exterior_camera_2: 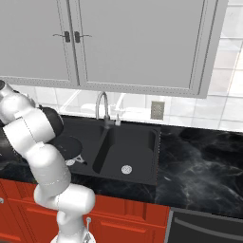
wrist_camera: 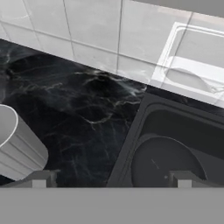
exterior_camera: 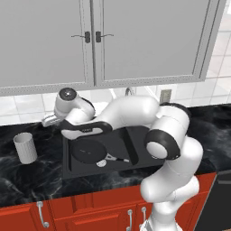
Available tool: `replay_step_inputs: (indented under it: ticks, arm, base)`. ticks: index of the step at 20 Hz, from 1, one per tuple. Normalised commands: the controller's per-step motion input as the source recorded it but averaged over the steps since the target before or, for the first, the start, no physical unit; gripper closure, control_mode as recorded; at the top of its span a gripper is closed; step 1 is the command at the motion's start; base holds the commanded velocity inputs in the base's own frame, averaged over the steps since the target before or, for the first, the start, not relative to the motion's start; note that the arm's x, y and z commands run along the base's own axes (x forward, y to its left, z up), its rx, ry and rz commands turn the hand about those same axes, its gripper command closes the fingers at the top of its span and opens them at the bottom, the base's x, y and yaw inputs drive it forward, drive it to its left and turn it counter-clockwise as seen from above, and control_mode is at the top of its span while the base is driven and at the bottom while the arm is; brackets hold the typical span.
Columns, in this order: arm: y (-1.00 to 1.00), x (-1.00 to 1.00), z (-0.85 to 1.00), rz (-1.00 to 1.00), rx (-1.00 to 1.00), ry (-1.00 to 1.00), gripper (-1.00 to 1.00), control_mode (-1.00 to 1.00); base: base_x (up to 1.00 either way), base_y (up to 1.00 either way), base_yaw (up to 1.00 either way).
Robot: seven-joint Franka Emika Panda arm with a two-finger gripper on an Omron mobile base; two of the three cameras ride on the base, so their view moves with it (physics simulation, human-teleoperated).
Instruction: Place the pan in the left basin and the glass cup in the right basin of the sink.
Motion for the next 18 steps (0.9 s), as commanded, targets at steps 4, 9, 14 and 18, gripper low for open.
replay_step_inputs:
  ticks: [4, 9, 14, 18]
  arm:
    - [0.4, 0.0, 0.0, 0.0, 0.0, 0.0, -1.0, -1.0]
    - [0.38, -0.1, 0.0, 0.0, 0.0, 0.0, -1.0, -1.0]
    - [0.25, -0.16, -0.01, 0.0, 0.0, 0.0, -1.0, -1.0]
    - [0.26, -0.25, -0.15, 0.0, 0.0, 0.0, -1.0, -1.0]
  base:
    - [0.0, 0.0, 0.0]
    - [0.0, 0.0, 0.0]
    - [0.0, 0.0, 0.0]
    - [0.0, 0.0, 0.0]
